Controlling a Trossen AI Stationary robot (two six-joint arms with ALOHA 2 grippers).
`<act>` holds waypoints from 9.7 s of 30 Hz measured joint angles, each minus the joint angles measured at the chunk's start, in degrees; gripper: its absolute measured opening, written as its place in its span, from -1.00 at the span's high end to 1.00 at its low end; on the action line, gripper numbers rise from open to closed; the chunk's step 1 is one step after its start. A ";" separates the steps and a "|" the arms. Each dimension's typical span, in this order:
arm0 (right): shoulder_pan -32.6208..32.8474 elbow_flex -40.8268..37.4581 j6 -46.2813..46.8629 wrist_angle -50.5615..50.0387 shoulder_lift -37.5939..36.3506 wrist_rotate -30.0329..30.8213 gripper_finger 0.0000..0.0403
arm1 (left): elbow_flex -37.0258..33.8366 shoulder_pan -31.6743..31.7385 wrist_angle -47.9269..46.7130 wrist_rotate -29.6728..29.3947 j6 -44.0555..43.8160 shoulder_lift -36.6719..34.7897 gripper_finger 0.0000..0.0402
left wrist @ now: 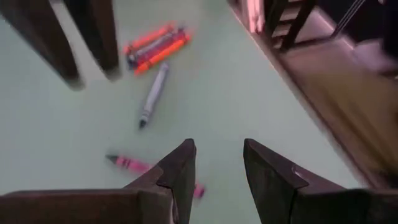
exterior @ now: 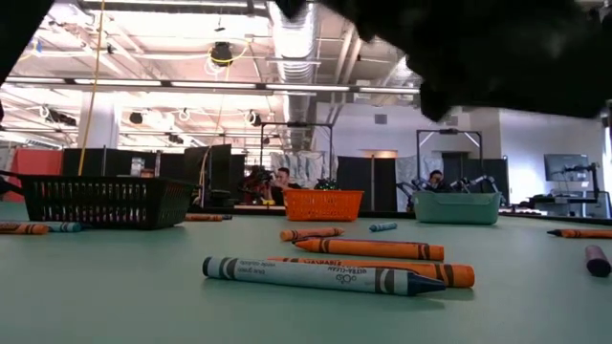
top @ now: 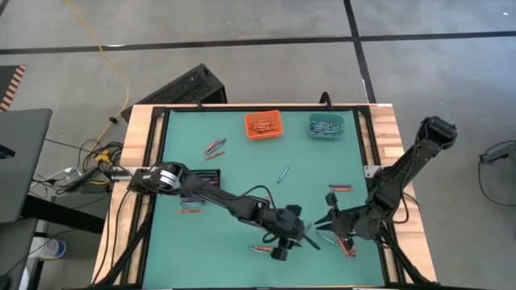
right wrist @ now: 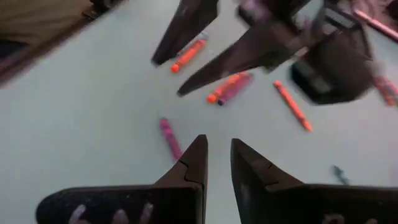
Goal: Sort crayons
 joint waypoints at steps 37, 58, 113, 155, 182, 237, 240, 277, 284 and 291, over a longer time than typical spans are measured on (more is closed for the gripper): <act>-0.08 0.93 -2.96 -1.31 -3.47 15.59 0.68 | 5.01 3.35 12.26 10.93 -0.88 13.73 0.38; 0.10 0.93 -2.92 -1.34 -3.47 15.39 0.68 | 16.12 6.35 -19.81 10.10 2.57 13.49 0.38; 0.10 0.93 -1.89 -1.47 -3.49 15.31 0.68 | 21.01 6.53 -50.14 -16.76 -13.52 13.29 0.62; 0.10 0.92 -1.80 -2.21 -3.47 15.28 0.68 | 11.58 2.64 -66.73 -35.33 -14.78 -8.27 0.92; -0.01 0.91 -1.30 -2.30 -3.47 15.28 0.68 | -54.01 -2.11 -55.41 -32.86 -36.56 -54.95 0.92; -0.01 0.91 -1.37 -2.61 -3.45 15.31 0.68 | -42.43 -11.98 -45.44 -8.70 -37.69 -54.58 0.29; -0.01 0.91 -1.37 -2.59 -3.45 15.28 0.68 | -45.38 -14.25 -45.43 -9.91 -40.47 -54.58 0.29; -0.01 0.91 -1.39 -2.61 -3.45 15.28 0.68 | -62.70 -13.84 -34.30 -21.95 -38.79 -54.60 0.46; -0.01 0.91 -1.39 -2.61 -3.45 15.28 0.68 | -62.70 -13.60 -34.29 -22.05 -38.79 -54.60 0.61; -0.01 0.91 -1.37 -2.63 -3.45 15.28 0.68 | -66.64 -13.60 -27.44 -21.93 -38.90 -54.66 0.64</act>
